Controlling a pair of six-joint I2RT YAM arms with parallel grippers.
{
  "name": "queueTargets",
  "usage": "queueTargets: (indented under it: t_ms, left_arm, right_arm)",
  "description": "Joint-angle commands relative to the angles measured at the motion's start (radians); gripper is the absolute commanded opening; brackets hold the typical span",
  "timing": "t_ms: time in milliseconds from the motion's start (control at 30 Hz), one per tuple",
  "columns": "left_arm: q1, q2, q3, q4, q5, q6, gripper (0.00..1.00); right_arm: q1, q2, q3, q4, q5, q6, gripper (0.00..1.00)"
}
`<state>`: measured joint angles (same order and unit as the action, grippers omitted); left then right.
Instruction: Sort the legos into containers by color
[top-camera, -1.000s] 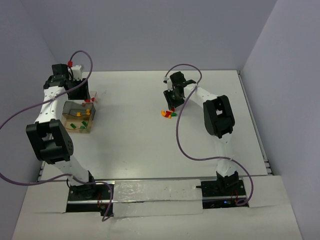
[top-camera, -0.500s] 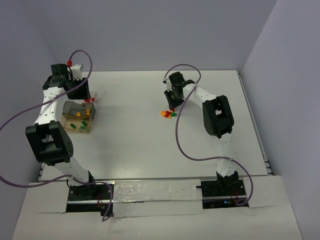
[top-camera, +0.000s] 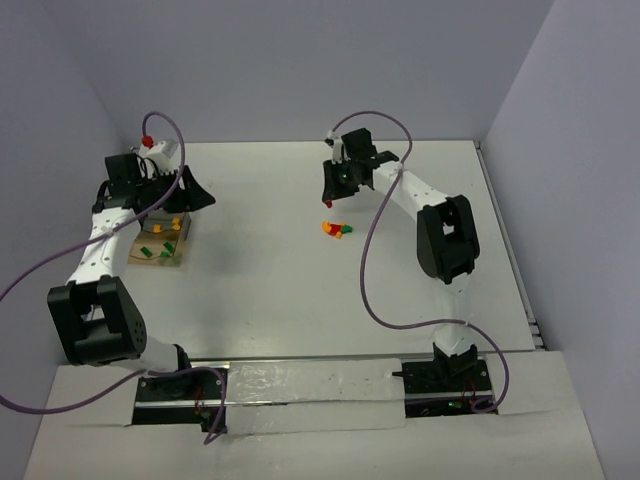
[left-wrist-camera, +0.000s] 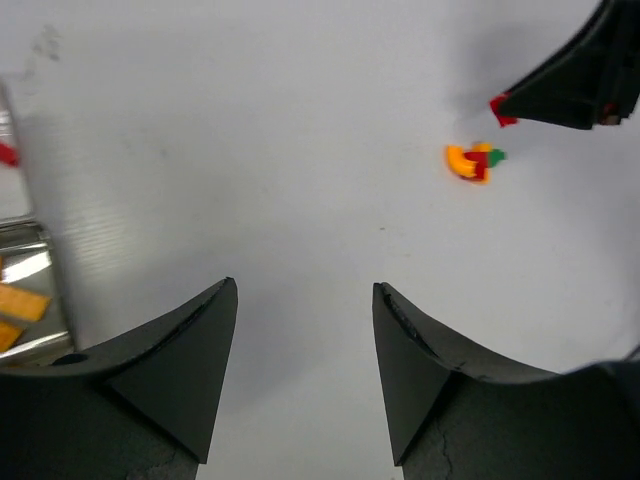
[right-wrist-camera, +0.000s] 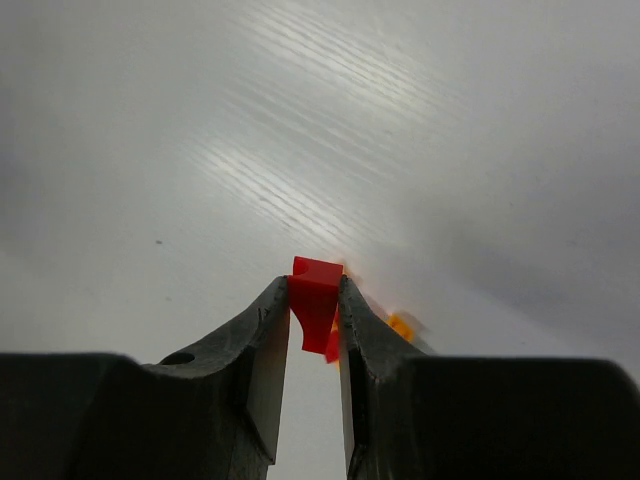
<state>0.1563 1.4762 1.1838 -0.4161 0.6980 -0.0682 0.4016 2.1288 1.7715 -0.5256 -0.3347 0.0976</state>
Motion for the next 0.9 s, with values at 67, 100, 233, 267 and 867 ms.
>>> queueTargets:
  t_ms: [67,100,233,267,867]
  left_arm:
    - [-0.157,-0.107,-0.123,0.288,0.043,-0.16,0.66]
    - [-0.21,-0.112,-0.123,0.291,0.011,-0.15,0.66]
    - [-0.304,-0.076,-0.114,0.314,-0.105,-0.185,0.66]
    - [-0.313,-0.068,-0.11,0.321,-0.112,-0.192,0.66]
    - [-0.517,0.115,0.076,0.277,-0.324,-0.197,0.68]
  right_arm:
    - [0.006,-0.136,-0.067,0.244,-0.217,0.33,0.0]
    - [0.007,-0.143,-0.082,0.282,-0.238,0.413,0.0]
    - [0.011,-0.186,-0.192,0.494,-0.289,0.674,0.0]
    - [0.013,-0.191,-0.209,0.517,-0.289,0.728,0.0]
    - [0.109,-0.216,-0.263,0.483,-0.195,1.112,0.0]
